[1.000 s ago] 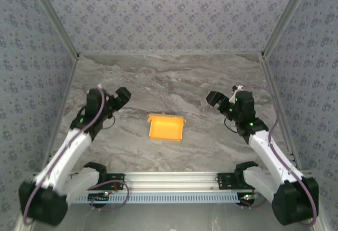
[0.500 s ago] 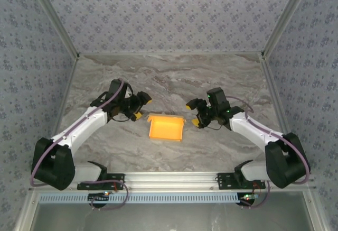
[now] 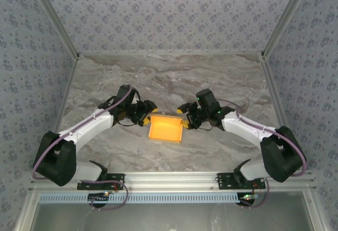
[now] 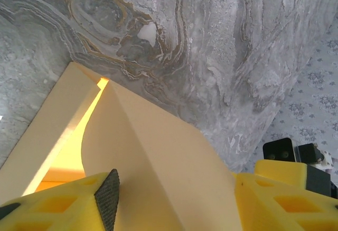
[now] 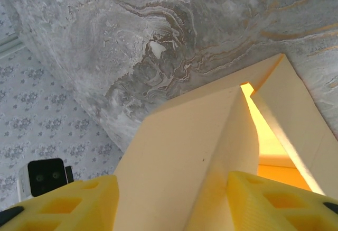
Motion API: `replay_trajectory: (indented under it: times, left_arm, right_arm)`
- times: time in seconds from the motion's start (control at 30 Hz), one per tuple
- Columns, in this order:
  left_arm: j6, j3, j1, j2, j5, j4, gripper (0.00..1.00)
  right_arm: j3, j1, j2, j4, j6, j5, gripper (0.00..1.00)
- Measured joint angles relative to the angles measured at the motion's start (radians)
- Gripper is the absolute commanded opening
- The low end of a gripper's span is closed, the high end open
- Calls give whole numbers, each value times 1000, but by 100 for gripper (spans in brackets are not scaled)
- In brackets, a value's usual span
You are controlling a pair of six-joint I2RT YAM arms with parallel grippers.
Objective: Fold the paper box
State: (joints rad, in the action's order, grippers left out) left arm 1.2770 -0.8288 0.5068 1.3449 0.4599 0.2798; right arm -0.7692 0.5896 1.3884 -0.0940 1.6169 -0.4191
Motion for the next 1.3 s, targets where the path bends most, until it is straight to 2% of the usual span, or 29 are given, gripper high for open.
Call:
replay_trajectory:
  times: [0.2, 0.33, 0.53, 0.8, 0.97, 1.17, 1.3]
  left_arm:
    - [16, 17, 23, 2, -4, -31, 55]
    - [9, 52, 32, 8, -19, -37, 51]
    - [-36, 137, 37, 7, -102, -40, 46]
    - [-74, 219, 37, 32, -140, -131, 43]
    - [-101, 219, 38, 36, -163, -147, 45]
    - [-174, 210, 39, 28, -197, -118, 56]
    - [-263, 209, 39, -29, -223, -90, 57]
  right_arm:
    - [0, 6, 30, -3, 0, 21, 56]
    - [0, 7, 32, -25, -25, 38, 61]
    - [0, 6, 29, -94, -98, 50, 67]
    - [1, -32, -7, -200, -196, 98, 69]
    - [-44, -43, -12, -294, -372, 129, 79]
    - [-185, 11, 33, -364, -716, 172, 76]
    - [-177, 36, 74, -362, -840, 164, 75]
